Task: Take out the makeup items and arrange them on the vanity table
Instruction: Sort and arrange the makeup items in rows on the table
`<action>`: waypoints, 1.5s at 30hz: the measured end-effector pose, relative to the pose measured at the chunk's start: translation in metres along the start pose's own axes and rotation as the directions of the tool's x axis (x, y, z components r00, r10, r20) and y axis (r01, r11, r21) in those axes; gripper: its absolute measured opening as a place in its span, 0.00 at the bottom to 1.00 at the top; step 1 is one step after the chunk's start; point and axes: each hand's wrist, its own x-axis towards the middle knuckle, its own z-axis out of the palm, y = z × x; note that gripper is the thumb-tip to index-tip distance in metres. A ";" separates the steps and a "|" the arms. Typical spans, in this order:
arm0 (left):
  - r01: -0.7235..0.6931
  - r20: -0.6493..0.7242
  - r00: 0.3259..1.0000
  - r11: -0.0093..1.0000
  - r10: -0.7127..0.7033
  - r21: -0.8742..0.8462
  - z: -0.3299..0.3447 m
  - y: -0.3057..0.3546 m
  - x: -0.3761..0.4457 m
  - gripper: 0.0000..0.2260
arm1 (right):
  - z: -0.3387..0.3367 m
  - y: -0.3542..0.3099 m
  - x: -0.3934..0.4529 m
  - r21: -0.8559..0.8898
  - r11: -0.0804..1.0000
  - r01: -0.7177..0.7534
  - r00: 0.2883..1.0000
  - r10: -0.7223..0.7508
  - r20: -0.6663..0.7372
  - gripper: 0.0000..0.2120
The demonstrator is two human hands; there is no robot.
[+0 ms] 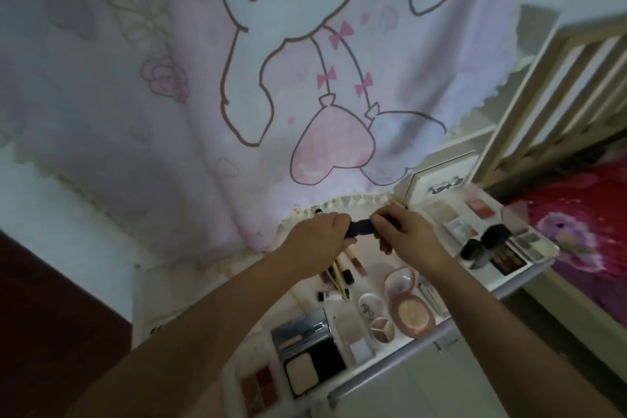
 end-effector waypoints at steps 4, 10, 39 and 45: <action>0.122 -0.034 0.992 0.992 -0.122 -0.013 -0.017 -0.004 -0.028 0.12 | -0.039 0.004 -0.036 0.198 0.975 -0.098 0.963 0.143 -0.229 0.12; 0.051 -0.073 0.995 0.982 -0.065 -0.181 -0.022 0.014 -0.071 0.12 | -0.030 -0.013 -0.084 0.316 0.944 -0.097 0.968 0.163 -0.192 0.09; -0.004 0.536 0.840 0.986 -0.088 0.168 0.014 -0.139 -0.097 0.10 | 0.207 -0.004 -0.030 -0.542 0.798 -0.262 0.881 0.427 0.203 0.15; 0.062 0.609 0.758 0.956 -0.232 0.287 0.043 -0.142 -0.091 0.14 | 0.236 0.025 -0.020 -0.802 0.595 -0.044 0.788 0.515 0.338 0.16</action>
